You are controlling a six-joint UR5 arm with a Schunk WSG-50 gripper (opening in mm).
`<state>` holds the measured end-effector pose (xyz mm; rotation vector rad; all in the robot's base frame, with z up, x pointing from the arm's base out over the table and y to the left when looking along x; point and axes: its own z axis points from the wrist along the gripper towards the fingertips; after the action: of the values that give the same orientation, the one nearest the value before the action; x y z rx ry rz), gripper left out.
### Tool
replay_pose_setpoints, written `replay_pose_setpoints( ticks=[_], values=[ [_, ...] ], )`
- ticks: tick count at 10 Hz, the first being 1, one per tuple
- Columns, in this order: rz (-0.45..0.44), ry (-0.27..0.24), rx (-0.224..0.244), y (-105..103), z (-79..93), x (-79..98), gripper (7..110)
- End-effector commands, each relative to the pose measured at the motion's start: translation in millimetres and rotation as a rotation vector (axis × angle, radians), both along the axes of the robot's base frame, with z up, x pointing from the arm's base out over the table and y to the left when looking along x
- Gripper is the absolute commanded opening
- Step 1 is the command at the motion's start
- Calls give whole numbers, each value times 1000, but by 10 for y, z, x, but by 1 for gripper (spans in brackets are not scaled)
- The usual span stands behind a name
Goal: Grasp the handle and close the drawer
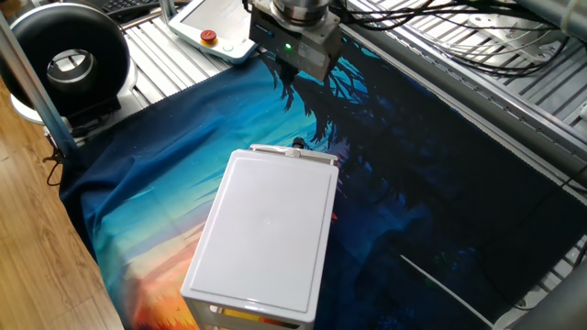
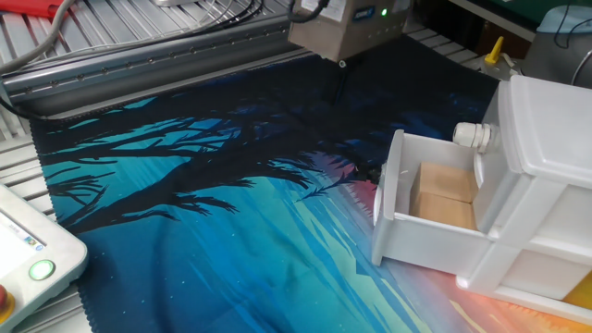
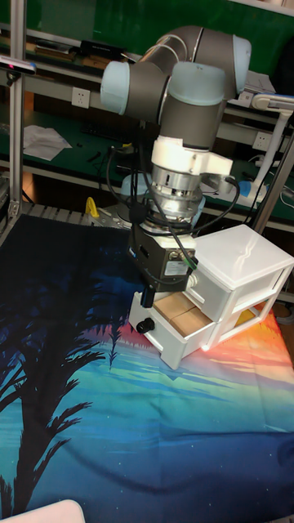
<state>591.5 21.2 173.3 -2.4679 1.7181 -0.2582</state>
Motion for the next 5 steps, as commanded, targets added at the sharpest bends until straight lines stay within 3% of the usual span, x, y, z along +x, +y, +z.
replay_pose_setpoints(
  ticks=[1, 4, 5],
  values=[
    [52, -17, -24, 50, -30, -31, 7],
    [69, 1, 107, 458, -117, -208, 7],
    [79, -17, 77, 439, -167, -188, 7]
  ],
)
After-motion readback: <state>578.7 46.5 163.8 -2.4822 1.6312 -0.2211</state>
